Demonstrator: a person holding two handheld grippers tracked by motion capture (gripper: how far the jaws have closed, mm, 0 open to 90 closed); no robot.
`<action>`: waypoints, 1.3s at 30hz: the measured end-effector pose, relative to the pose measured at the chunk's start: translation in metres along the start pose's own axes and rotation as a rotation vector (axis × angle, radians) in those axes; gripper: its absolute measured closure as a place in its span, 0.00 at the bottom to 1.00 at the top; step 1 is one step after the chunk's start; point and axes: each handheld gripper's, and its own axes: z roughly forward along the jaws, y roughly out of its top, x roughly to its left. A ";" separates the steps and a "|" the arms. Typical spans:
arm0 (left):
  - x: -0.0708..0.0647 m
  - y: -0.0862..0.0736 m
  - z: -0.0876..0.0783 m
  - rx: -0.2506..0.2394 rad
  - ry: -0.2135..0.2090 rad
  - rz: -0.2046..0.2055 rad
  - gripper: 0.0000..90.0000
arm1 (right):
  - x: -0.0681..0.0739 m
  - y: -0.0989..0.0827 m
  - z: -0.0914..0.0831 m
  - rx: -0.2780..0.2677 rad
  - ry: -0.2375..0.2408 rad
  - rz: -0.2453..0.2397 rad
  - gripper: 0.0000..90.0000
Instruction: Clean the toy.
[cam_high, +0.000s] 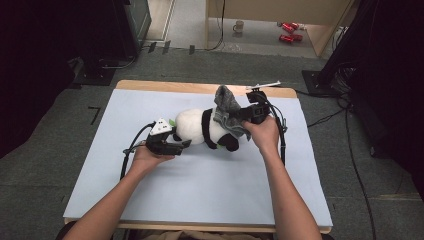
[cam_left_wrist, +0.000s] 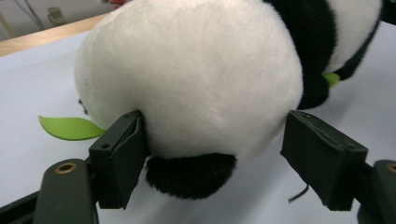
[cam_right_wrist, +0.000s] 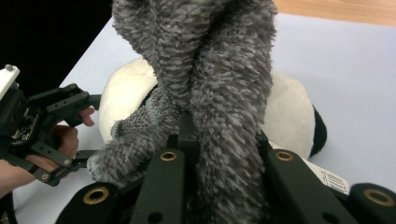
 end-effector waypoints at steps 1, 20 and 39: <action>0.001 0.000 0.000 -0.004 0.006 -0.003 0.30 | 0.001 0.002 0.001 -0.003 -0.004 0.001 0.85; 0.002 0.032 -0.024 0.082 -0.123 -0.199 0.79 | 0.023 0.015 -0.019 -0.095 0.051 -0.024 0.84; 0.004 0.037 -0.024 0.122 -0.116 -0.339 0.73 | 0.087 0.019 0.002 0.011 0.184 -0.092 0.84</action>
